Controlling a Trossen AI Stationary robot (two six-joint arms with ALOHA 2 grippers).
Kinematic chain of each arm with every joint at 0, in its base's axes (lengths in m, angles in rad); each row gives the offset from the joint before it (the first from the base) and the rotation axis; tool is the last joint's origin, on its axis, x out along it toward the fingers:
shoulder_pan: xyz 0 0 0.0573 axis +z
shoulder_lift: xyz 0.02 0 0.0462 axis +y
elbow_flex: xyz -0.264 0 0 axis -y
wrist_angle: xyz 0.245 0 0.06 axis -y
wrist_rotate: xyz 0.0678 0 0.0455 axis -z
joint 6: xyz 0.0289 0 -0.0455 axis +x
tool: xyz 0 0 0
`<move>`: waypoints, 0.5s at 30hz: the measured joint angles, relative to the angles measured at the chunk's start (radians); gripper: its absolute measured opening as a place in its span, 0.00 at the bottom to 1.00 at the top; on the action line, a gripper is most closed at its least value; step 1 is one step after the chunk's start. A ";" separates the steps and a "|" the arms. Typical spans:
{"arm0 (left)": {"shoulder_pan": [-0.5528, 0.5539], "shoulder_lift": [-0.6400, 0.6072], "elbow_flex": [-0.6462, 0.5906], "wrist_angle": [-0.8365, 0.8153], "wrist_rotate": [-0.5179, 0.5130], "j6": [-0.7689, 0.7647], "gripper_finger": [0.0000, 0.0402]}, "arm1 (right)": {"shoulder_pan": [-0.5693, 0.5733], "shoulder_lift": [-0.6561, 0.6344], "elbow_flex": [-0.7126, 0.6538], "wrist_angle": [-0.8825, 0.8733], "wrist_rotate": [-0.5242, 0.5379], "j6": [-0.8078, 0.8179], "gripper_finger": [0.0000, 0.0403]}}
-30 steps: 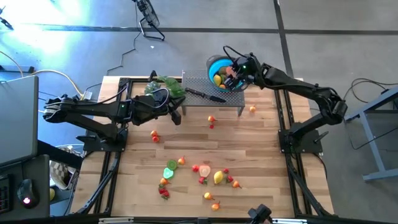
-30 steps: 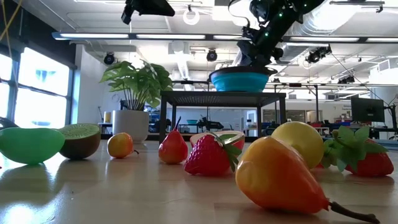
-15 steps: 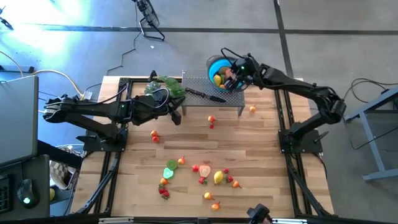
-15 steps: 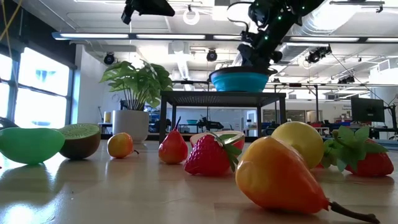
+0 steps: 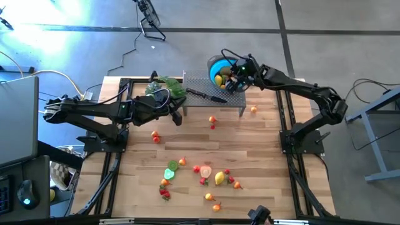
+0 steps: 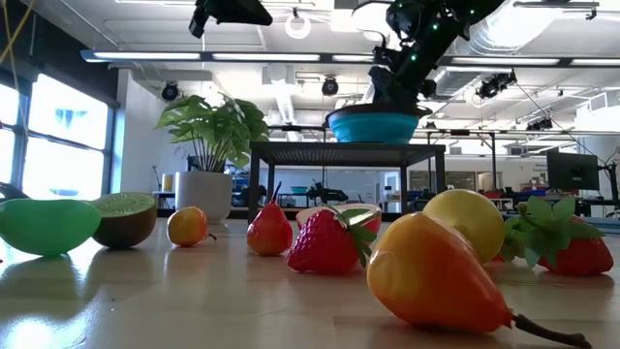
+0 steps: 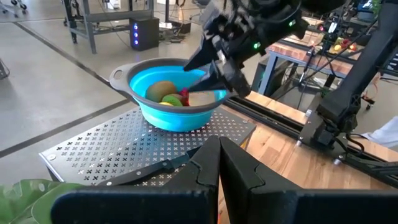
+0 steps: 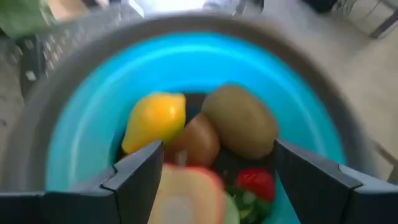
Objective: Pick & Place Fruit
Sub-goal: Put the yellow pear in the blue bowl on the shelf
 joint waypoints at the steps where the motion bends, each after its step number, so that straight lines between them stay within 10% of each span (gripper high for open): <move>1: 0.000 0.000 0.000 0.000 0.000 0.000 0.01 | 0.000 -0.011 0.000 0.008 0.000 -0.001 0.73; 15: 0.000 0.000 0.000 0.000 0.003 0.000 0.01 | 0.001 -0.180 0.000 0.065 -0.004 0.010 0.73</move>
